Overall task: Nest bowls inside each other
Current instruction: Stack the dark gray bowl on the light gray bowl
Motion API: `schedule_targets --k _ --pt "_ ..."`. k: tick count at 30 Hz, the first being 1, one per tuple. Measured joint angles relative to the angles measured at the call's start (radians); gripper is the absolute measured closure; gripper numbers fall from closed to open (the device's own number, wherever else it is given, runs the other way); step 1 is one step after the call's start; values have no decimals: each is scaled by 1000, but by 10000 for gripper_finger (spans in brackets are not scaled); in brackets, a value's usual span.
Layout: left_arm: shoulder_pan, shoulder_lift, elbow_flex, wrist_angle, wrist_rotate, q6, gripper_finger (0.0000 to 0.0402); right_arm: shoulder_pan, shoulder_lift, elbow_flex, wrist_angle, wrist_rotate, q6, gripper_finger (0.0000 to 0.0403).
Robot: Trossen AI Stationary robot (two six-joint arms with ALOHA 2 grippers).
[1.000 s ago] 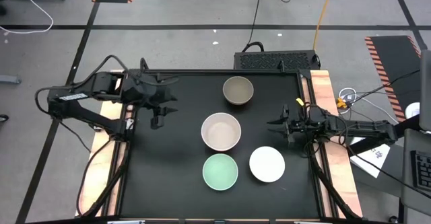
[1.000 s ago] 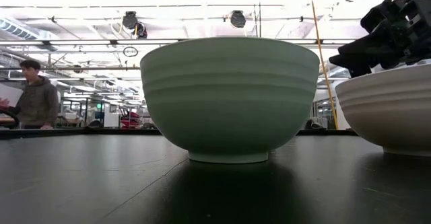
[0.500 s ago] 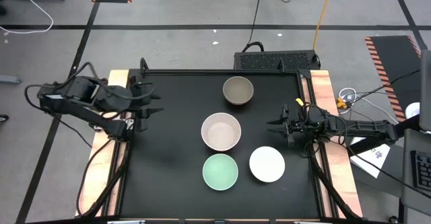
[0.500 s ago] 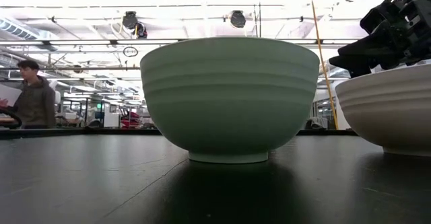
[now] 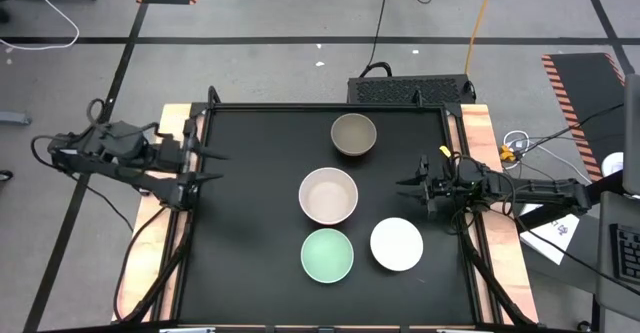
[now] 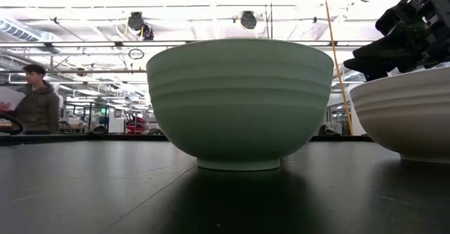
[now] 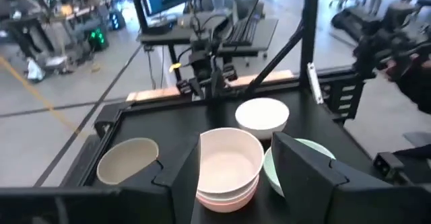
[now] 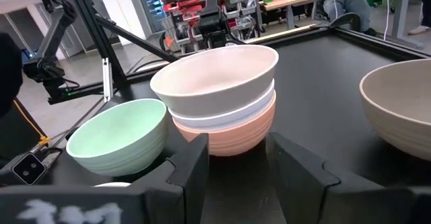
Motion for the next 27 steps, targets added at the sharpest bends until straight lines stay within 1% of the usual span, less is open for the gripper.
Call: schedule_targets --k 3,7,12,15,24,27 --pt "0 -45 -52 14 34 1 225 0 0 0 6 -1 0 260" --pt "1 -78 -108 88 136 3 253 0 0 0 22 -1 0 260" --pt "1 -78 -148 86 161 -17 291 0 0 0 23 0 -2 260" --pt "1 -80 -178 90 160 -27 306 0 0 0 23 0 -1 260" --pt "1 -132 -327 285 158 -26 303 0 0 0 23 0 0 260" --pt "1 -165 -368 307 153 -15 302 0 0 0 23 1 0 260"
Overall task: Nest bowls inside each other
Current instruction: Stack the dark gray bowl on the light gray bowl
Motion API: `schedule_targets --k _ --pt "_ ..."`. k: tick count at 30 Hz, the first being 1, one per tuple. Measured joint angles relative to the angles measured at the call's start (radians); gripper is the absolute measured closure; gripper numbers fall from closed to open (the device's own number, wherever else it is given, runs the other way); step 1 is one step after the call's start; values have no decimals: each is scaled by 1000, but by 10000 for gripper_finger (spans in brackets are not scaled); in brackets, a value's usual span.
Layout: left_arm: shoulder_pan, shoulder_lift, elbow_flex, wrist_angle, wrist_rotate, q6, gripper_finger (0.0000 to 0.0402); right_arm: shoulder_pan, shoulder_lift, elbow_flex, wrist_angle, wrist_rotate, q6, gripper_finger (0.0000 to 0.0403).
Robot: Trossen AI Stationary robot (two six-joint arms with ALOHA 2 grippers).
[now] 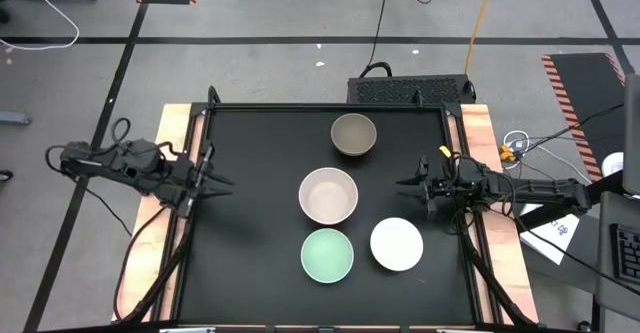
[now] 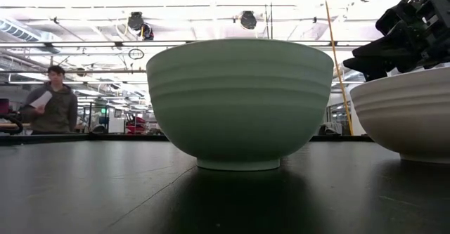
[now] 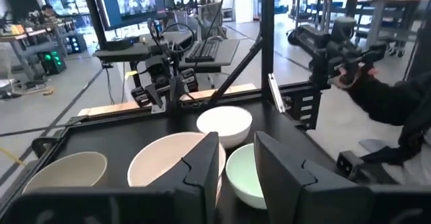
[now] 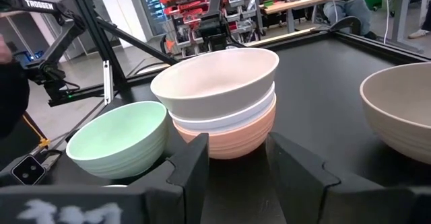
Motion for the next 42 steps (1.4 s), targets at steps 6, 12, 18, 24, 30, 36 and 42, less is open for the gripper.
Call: schedule_targets --k 6,12,18,24,30,36,42 --pt "29 -100 -32 -80 -109 -9 302 0 0 0 0 0 0 260" --pt "49 -216 -32 -149 -135 -23 302 0 0 0 0 0 0 260" --pt "52 -294 -78 -160 -191 -71 302 0 0 0 0 0 -3 260" --pt "52 -341 -158 -96 -178 -81 302 0 0 0 0 0 -7 260" --pt "52 -351 -229 6 -102 -38 311 0 0 0 0 0 -7 260" --pt "52 -350 -321 100 0 26 334 0 0 0 0 0 -7 260" --pt "52 -350 -346 138 60 68 360 0 0 0 0 0 3 260"
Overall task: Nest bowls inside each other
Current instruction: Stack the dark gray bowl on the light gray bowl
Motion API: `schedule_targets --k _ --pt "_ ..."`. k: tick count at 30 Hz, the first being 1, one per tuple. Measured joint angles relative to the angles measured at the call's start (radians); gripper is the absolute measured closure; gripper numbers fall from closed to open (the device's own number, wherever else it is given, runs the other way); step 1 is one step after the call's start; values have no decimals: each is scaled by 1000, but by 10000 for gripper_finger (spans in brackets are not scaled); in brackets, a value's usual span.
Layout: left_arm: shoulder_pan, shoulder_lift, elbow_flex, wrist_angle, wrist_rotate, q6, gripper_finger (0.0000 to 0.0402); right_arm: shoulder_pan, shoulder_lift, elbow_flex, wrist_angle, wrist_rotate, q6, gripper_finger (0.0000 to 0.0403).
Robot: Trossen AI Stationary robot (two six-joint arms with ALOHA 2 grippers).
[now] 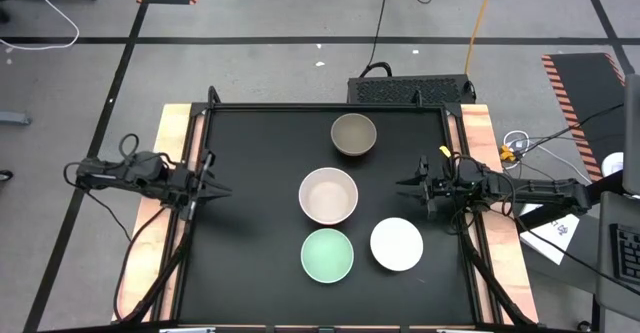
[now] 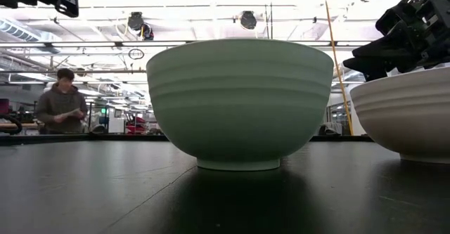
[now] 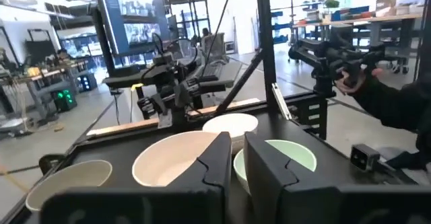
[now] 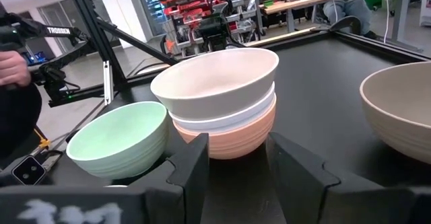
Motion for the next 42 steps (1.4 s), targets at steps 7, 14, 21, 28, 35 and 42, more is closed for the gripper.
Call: schedule_targets --k 7,14,21,28,35,42 --pt "8 0 -40 37 -47 -59 370 0 0 0 0 0 -2 260" --pt "34 -1 -41 -15 -88 -151 371 0 0 0 0 0 0 260" --pt "60 -1 -127 55 -113 -128 371 0 0 0 0 2 -2 260" --pt "99 -2 -175 116 -79 -114 371 0 0 0 4 5 0 260" --pt "125 -2 -221 177 -27 -104 371 0 0 0 4 6 -2 260" --pt "152 -2 -304 246 -26 -106 371 0 0 0 6 8 -2 260"
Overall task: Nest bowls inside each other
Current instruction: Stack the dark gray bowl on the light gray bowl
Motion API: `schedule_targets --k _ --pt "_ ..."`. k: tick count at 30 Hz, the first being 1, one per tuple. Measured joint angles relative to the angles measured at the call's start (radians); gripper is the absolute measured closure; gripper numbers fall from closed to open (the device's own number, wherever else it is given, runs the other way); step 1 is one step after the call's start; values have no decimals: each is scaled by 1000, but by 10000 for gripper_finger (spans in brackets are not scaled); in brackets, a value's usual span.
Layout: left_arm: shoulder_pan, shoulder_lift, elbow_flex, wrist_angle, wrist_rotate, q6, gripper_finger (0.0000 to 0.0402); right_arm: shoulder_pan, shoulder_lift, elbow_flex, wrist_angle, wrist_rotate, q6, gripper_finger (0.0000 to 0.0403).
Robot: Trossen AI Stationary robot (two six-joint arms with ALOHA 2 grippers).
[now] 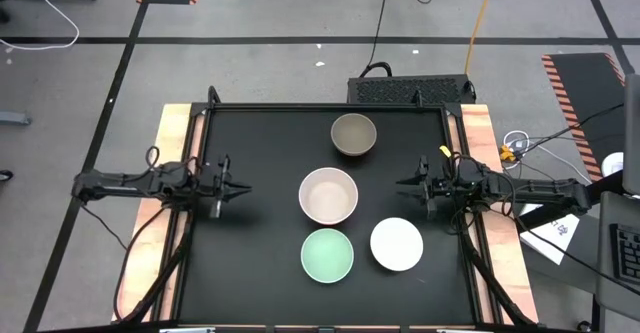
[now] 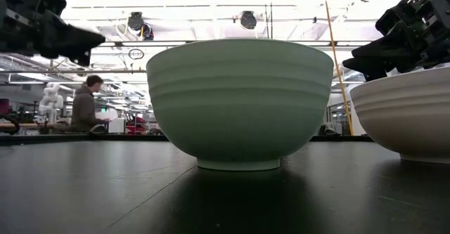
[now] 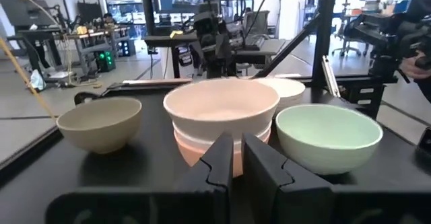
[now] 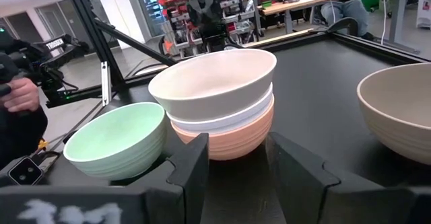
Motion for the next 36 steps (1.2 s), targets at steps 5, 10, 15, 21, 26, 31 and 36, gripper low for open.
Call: schedule_targets --k 5,10,15,21,26,31,36 --pt "7 3 -10 6 1 -13 371 0 0 0 1 1 0 260" --pt "7 4 -10 -17 25 2 371 0 0 -16 15 1 -1 260" --pt "7 4 -10 -20 28 3 371 0 11 -32 42 1 -12 260" --pt "7 4 -10 -20 29 5 371 0 10 -32 58 0 -27 260" --pt "7 4 -10 -20 30 18 371 0 10 -32 66 -1 -57 260" --pt "7 4 -9 -20 37 22 371 -2 10 -32 178 67 -107 260" --pt "6 4 -9 -19 56 31 371 -5 10 -29 297 97 -121 260"
